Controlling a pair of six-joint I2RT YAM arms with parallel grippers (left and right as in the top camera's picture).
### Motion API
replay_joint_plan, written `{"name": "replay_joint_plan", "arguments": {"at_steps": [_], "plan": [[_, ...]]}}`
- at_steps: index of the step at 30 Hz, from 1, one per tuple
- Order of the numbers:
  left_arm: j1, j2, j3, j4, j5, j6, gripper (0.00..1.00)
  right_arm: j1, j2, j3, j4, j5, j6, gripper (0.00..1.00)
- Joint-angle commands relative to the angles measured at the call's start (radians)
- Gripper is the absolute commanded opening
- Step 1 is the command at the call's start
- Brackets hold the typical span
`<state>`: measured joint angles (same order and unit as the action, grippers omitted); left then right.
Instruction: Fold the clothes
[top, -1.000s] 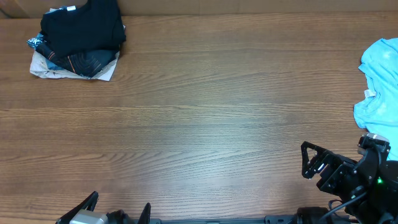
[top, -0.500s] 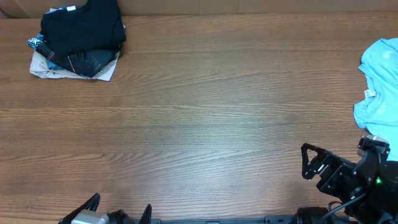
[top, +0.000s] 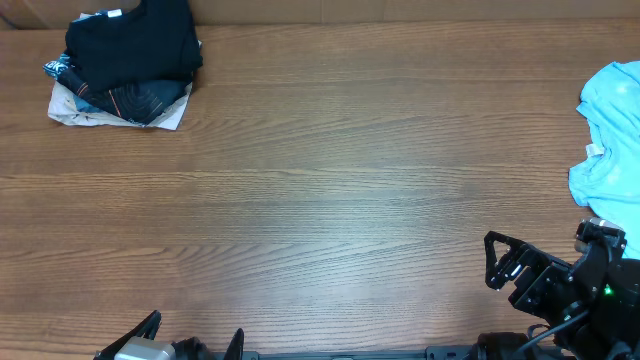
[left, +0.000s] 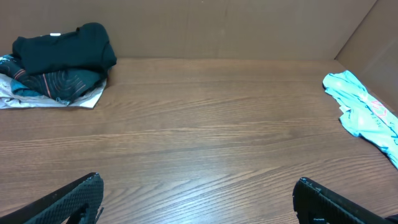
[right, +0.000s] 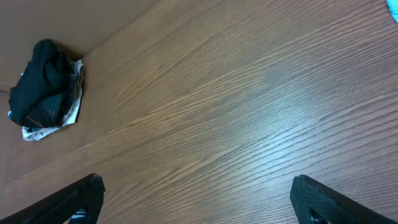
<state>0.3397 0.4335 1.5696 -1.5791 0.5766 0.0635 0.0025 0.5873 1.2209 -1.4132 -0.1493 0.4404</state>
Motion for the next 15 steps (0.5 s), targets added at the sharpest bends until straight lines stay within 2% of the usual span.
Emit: {"name": "replay_joint_plan", "arguments": {"at_steps": [1, 15], "plan": [[-0.005, -0.002, -0.003, 0.001, 0.018, 0.027, 1.0, 0.004, -0.003, -0.006, 0.005, 0.007, 0.002, 1.0], [-0.005, -0.002, -0.003, 0.001, 0.018, 0.027, 1.0, 0.004, -0.005, -0.006, 0.006, 0.047, 0.002, 1.0]]}}
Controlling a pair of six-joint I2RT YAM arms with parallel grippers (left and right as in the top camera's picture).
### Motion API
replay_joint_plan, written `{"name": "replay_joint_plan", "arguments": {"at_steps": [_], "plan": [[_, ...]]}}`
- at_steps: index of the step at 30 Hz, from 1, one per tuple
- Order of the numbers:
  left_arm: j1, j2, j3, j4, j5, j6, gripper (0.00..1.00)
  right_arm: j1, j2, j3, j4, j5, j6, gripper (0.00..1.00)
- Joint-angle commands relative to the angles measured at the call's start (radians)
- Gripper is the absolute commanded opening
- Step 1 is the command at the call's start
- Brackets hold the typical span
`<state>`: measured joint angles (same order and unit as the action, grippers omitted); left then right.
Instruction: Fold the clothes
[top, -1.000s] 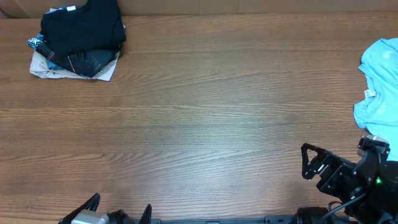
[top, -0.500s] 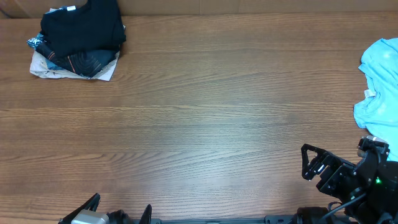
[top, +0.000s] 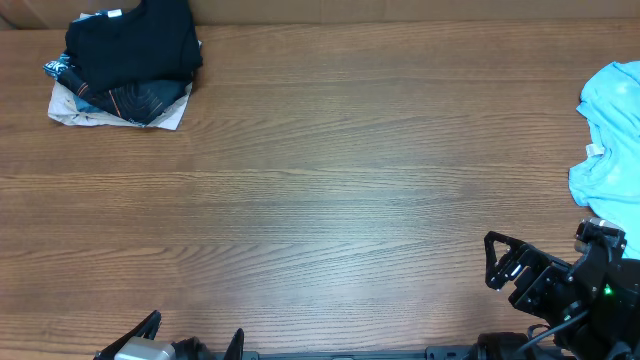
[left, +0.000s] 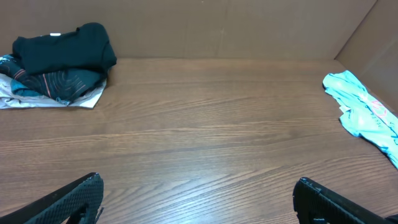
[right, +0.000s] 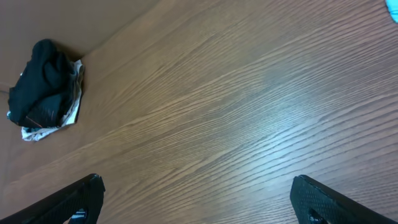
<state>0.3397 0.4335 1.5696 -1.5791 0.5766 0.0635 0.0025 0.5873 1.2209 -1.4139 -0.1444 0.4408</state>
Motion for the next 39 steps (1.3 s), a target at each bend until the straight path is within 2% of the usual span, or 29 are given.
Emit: {"name": "replay_joint_plan", "arguments": {"at_steps": [1, 9, 14, 20, 30, 35, 39], "plan": [[-0.005, -0.002, -0.003, 0.001, 0.018, 0.027, 1.0, 0.004, -0.005, -0.006, 0.012, 0.054, 0.001, 1.0], [-0.005, -0.002, -0.003, 0.001, 0.018, 0.027, 1.0, 0.004, -0.048, -0.07, 0.177, 0.131, -0.027, 1.0], [-0.005, -0.002, -0.003, 0.001, 0.018, 0.027, 1.0, 0.004, -0.173, -0.276, 0.388, 0.127, -0.096, 1.0], [-0.005, -0.002, -0.003, 0.001, 0.018, 0.027, 1.0, 0.004, -0.317, -0.572, 0.639, 0.116, -0.098, 1.0], [-0.005, -0.002, -0.003, 0.001, 0.018, 0.027, 1.0, 0.004, -0.449, -1.034, 1.221, 0.007, -0.102, 1.0], [-0.005, -0.002, -0.003, 0.001, 0.018, 0.027, 0.99, 0.004, -0.483, -1.177, 1.419, 0.0, -0.111, 1.0], [-0.005, -0.002, -0.003, 0.001, 0.018, 0.027, 1.0, 0.004, -0.523, -1.213, 1.46, -0.015, -0.221, 1.0]]}}
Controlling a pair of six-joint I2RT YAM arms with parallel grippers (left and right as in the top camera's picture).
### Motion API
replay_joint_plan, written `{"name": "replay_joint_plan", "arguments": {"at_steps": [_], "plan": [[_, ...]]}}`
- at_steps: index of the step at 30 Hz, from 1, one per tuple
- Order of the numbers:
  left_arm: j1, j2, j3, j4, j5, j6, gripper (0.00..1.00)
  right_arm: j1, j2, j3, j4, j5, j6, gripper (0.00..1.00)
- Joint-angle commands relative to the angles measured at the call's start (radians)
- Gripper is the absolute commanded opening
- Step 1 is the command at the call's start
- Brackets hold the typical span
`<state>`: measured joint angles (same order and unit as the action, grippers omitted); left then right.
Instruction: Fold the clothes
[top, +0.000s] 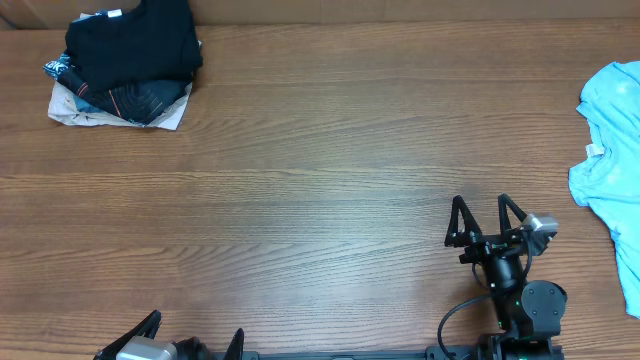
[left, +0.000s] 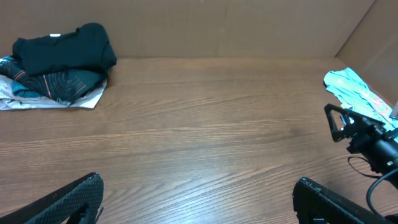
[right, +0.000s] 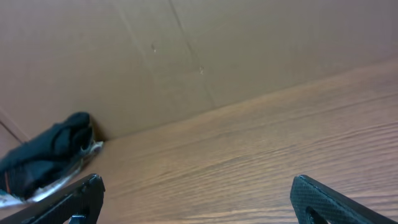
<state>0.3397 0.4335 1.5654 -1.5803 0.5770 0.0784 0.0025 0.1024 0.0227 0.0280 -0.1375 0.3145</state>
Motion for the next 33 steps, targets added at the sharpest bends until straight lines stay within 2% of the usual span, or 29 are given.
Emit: {"name": "replay_joint_plan", "arguments": {"at_steps": [1, 6, 13, 33], "plan": [[-0.005, -0.002, 0.001, 0.002, 0.018, 0.012, 1.0, 0.004, -0.05, -0.014, 0.017, -0.021, -0.119, 1.0], [-0.005, -0.002, 0.001, 0.002, 0.018, 0.012, 1.0, 0.004, -0.1, -0.014, 0.002, -0.019, -0.22, 1.0], [-0.005, -0.002, 0.001, 0.002, 0.018, 0.012, 1.0, 0.004, -0.1, -0.015, -0.105, 0.055, -0.222, 1.0], [-0.005, -0.002, 0.001, 0.002, 0.018, 0.012, 1.0, -0.005, -0.1, -0.015, -0.109, 0.099, -0.222, 1.0]]}}
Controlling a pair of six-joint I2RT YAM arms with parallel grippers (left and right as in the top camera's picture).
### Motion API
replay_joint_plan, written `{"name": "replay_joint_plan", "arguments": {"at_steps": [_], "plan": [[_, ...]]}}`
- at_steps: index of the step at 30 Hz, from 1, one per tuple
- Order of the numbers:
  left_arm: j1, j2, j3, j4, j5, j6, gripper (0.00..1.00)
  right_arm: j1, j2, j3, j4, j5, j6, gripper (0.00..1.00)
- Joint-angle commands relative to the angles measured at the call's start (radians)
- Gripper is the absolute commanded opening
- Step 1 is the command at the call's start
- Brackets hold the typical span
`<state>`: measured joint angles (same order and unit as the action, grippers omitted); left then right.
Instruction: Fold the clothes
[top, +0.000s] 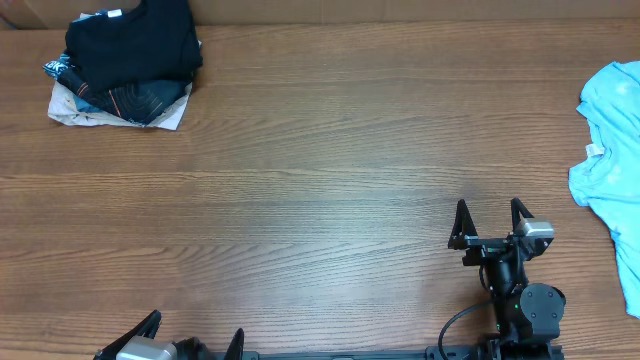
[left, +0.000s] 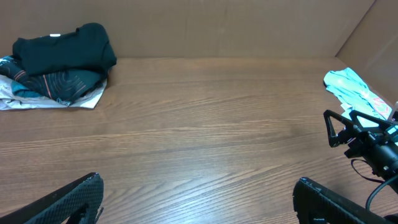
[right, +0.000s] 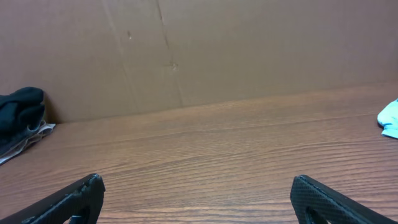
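Note:
A crumpled light blue shirt (top: 608, 140) lies at the table's right edge, also in the left wrist view (left: 356, 88); only its edge (right: 390, 121) shows in the right wrist view. My right gripper (top: 488, 206) stands open and empty near the front edge, left of the shirt and pointing toward the far side. In its own view the right gripper (right: 198, 186) frames bare wood. My left gripper (top: 196, 325) sits open and empty at the front left edge. In its own view the left gripper (left: 199, 186) also spans bare table.
A stack of folded dark clothes (top: 128, 58) on a light garment sits at the far left corner, seen too as the stack (left: 57, 62). A brown cardboard wall (right: 249, 50) runs along the table's far side.
My right gripper has turned a little to the right near the front edge, so the blue shirt's edge now shows in its view. It stays open. The left arm has not moved.
My right arm was tucked at the front right corner, its camera looking down over the table, and stayed so at the second moment. Then it stood further left by the front edge, facing the far wall. Now it faces slightly more to the right. Clothes have not moved.

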<state>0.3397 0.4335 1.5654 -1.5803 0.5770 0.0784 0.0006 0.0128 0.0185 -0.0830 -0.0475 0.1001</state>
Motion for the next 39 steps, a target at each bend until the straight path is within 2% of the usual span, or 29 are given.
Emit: {"name": "replay_joint_plan", "arguments": {"at_steps": [1, 22, 25, 28, 32, 34, 36, 39], "plan": [[-0.005, -0.002, 0.001, 0.002, 0.018, 0.012, 1.0, -0.003, -0.01, -0.011, 0.002, 0.009, -0.007, 1.0], [-0.005, -0.002, 0.001, -0.027, 0.018, 0.012, 1.0, -0.003, -0.01, -0.011, 0.002, 0.009, -0.007, 1.0], [-0.005, -0.002, 0.001, -0.014, -0.019, 0.005, 1.0, -0.003, -0.01, -0.01, 0.002, 0.009, -0.007, 1.0], [-0.016, -0.002, -0.003, 0.003, -0.019, -0.088, 1.0, -0.003, -0.01, -0.011, 0.002, 0.009, -0.007, 1.0], [-0.061, -0.004, -0.043, 0.069, -0.174, -0.33, 1.0, -0.003, -0.01, -0.01, 0.002, 0.009, -0.007, 1.0], [-0.08, -0.007, -0.073, 0.085, -0.246, -0.409, 1.0, -0.003, -0.01, -0.011, 0.002, 0.009, -0.007, 1.0], [-0.098, -0.019, -0.132, 0.127, -0.274, -0.43, 1.0, -0.003, -0.01, -0.01, 0.002, 0.009, -0.007, 1.0], [-0.133, -0.063, -0.28, 0.269, -0.273, -0.409, 1.0, -0.003, -0.01, -0.01, 0.002, 0.009, -0.007, 1.0]]}}
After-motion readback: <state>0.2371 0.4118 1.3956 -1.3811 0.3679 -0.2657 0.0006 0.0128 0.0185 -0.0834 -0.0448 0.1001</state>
